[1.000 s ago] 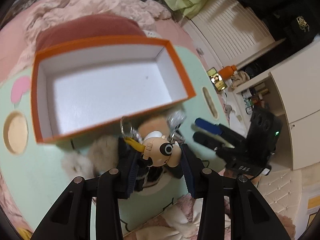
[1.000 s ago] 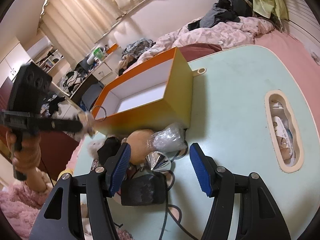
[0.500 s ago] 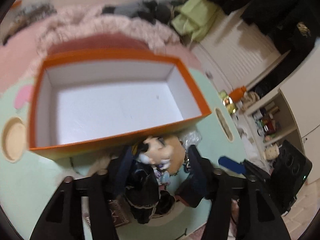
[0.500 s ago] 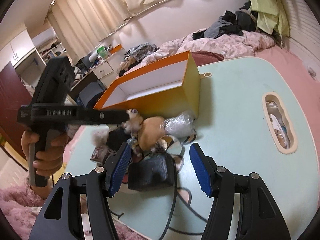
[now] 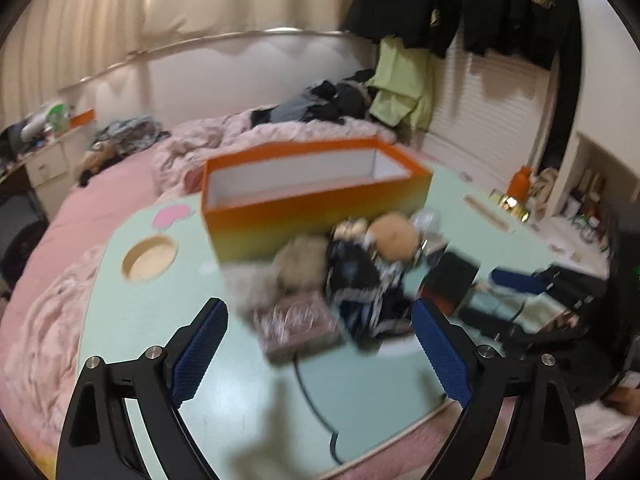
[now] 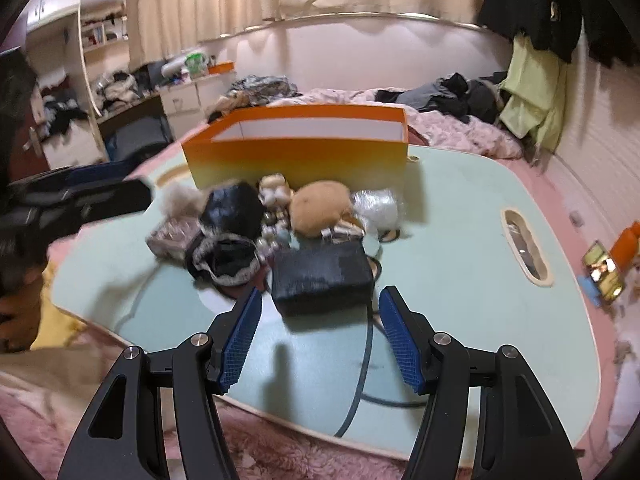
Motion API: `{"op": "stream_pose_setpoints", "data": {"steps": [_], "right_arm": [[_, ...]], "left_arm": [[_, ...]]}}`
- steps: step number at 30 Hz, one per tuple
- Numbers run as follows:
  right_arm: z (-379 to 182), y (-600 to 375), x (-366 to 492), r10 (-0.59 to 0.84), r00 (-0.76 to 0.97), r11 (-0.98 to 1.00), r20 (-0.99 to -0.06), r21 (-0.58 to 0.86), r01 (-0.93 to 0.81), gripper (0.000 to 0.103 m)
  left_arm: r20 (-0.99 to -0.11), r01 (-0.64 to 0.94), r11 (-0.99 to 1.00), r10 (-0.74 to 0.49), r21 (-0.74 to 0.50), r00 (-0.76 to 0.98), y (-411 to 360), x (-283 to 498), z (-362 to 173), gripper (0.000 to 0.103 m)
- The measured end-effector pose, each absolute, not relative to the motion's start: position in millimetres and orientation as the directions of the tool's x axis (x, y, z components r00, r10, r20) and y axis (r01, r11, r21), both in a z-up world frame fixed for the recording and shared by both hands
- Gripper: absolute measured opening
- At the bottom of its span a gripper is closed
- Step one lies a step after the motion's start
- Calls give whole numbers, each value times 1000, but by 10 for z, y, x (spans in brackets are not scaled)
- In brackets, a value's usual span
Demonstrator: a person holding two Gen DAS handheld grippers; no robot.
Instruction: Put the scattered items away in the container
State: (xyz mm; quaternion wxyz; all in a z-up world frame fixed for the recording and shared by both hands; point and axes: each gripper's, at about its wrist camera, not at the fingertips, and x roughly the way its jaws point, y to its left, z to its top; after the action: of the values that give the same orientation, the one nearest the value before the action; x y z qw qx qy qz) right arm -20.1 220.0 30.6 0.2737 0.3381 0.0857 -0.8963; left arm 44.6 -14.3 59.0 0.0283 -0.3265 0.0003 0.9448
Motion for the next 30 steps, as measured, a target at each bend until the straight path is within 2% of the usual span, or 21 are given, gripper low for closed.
{"op": "stream_pose_setpoints", "data": {"steps": [4,6,7,10,13,17,18,20,21,30], "right_arm": [[240,2178,-130,-340,-671,-875,-659,-39,483,62],[238,2168,-111,-317,-681,-877,-660,-69,475,67],[235,2160,-116,-313,-680,-877,-663,-72,474,72],[197,2140,-146,-287,-679,-883,-676,-88,461,73],[196,2136,-135,-273,-685,-886,-675,-100,452,79],[175,2196,-190,-284,-665,-893,-691,-62,446,85],[169,2228,-214,-296,-655,-895,-695,-38,445,86],[151,2265,-249,-292,-649,-901,-702,-27,434,101],[139,2280,-265,-289,-647,-903,-705,-24,429,103],[138,2294,-261,-305,-652,-894,-695,-28,448,103]], "left_arm": [[-627,-19,-997,-29,70,-778,-43,539,385,93],[-637,-1,-997,-52,82,-769,-44,546,344,93],[-645,3,-997,-53,78,-763,-55,541,327,93],[-665,19,-998,-58,65,-744,-101,513,268,93],[-709,37,-999,-41,20,-704,-179,439,171,93],[-730,65,-998,-31,-18,-683,-271,381,111,97],[-731,64,-998,-32,-15,-681,-265,367,101,101],[-738,56,-998,-24,-19,-674,-264,337,83,103],[-740,58,-998,-25,-19,-672,-266,329,86,103],[-744,51,-998,-17,-22,-668,-281,287,84,103]]}}
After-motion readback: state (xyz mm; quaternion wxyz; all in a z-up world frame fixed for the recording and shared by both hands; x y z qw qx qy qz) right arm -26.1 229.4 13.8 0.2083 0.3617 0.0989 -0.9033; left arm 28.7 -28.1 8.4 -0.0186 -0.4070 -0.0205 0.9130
